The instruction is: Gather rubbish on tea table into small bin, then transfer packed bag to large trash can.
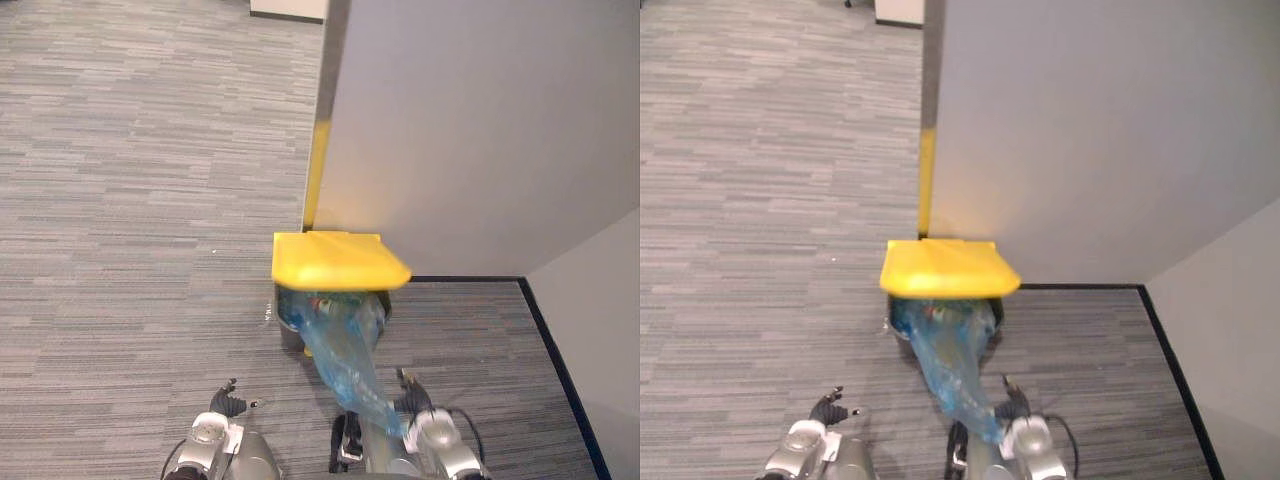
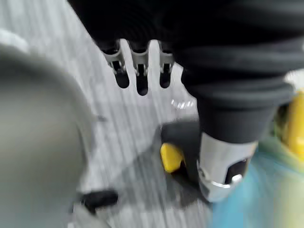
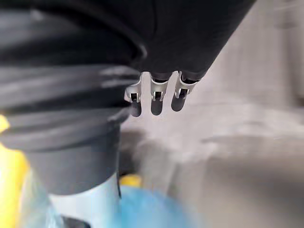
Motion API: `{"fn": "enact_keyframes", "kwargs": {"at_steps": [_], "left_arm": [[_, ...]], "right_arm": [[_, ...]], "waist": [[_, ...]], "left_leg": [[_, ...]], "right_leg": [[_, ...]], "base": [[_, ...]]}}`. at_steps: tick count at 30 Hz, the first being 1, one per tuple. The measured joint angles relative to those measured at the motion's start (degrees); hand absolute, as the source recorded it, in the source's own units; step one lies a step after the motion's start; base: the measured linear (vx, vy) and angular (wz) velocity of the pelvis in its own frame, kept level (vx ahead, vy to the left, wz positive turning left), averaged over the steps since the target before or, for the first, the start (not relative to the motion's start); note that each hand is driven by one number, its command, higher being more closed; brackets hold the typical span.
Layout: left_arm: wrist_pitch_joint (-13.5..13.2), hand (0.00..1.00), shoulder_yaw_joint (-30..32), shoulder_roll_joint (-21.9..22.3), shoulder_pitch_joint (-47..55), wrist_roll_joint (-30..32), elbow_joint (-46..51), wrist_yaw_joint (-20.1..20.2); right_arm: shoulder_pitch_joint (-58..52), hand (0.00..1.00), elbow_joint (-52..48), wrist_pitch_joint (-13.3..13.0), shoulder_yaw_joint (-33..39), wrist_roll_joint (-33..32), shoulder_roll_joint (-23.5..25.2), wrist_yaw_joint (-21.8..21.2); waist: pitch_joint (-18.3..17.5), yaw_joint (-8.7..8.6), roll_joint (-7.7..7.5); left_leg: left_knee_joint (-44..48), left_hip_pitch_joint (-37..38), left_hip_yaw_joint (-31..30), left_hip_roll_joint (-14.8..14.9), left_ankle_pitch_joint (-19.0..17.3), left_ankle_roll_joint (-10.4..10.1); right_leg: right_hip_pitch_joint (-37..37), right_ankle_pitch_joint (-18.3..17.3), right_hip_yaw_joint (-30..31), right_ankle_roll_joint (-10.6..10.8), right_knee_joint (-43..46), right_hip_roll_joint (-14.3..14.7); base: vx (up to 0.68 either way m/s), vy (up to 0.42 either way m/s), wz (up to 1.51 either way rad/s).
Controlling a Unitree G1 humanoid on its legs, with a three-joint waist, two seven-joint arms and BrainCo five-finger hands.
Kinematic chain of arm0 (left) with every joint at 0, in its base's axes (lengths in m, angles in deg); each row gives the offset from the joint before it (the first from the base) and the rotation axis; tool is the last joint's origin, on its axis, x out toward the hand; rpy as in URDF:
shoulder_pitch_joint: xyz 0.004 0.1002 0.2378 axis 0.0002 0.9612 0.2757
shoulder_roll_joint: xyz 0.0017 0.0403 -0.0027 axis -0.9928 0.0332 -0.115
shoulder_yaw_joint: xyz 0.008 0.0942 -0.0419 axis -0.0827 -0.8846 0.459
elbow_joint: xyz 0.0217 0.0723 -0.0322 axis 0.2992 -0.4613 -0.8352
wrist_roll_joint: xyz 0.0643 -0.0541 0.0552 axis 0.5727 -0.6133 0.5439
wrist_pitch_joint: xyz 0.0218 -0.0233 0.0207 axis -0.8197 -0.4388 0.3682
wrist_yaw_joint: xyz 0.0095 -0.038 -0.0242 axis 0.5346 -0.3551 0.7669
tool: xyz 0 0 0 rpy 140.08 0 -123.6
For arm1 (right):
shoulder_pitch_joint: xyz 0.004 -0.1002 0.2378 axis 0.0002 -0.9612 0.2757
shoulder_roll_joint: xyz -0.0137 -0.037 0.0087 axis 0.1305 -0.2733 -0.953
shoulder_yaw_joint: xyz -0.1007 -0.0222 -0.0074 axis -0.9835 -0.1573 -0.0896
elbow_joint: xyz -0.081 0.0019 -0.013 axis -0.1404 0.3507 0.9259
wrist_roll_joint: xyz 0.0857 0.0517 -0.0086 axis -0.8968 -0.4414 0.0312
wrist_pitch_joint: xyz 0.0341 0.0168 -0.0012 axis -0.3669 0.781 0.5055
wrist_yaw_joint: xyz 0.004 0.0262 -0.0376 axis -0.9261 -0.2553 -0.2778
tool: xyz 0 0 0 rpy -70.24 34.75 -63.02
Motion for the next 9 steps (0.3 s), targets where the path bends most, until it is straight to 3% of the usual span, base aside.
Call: {"fn": "enact_keyframes", "kwargs": {"at_steps": [1,2,3,6,9], "left_arm": [[0.07,0.00,-0.37,1.51,-0.05,-0.19,-1.41,-0.22],[0.05,0.00,-0.47,1.74,0.28,-0.37,-1.44,-0.39],[0.02,0.00,-0.37,1.61,0.71,-0.76,-1.47,-0.69],[0.18,0.00,0.10,0.71,1.31,-1.24,-2.91,-1.26],[0.27,0.00,0.49,0.01,1.76,-1.27,-3.82,-1.76]], "right_arm": [[0.63,0.00,4.04,0.56,1.86,0.02,-0.56,0.17],[0.58,0.00,4.56,0.75,2.30,0.01,-0.85,0.43],[0.50,0.00,5.60,0.96,3.64,0.01,-1.03,0.59],[0.68,0.00,6.58,1.08,6.03,-0.11,-1.39,1.10],[0.44,0.00,7.60,1.11,6.33,-0.11,-1.37,1.48]], "waist": [[-0.46,-0.79,1.79],[-1.29,-0.79,2.29],[-2.75,-0.27,3.73],[-3.18,-0.46,4.27],[-3.27,-0.63,3.67]], "left_leg": [[-3.95,1.75,-0.58,0.32,1.99,0.87],[-5.11,1.77,-1.08,0.38,2.37,1.40],[-6.73,1.96,-1.30,0.45,3.41,2.05],[-8.22,2.65,-1.36,0.18,4.51,2.71],[-8.37,2.80,-1.71,-0.86,4.63,2.49]], "right_leg": [[2.10,3.38,0.10,-0.79,-4.30,1.75],[2.18,4.69,0.24,-0.88,-5.82,2.27],[2.40,6.64,0.60,-1.34,-8.91,3.14],[3.55,8.82,1.05,-0.40,-12.72,3.75],[5.04,10.49,1.31,0.80,-15.28,3.17]], "base": [[-0.03,-0.088,0.04],[-0.03,-0.034,-0.29],[-0.03,0.052,-0.42],[-0.04,0.036,-0.16],[-0.05,0.078,0.07]]}}
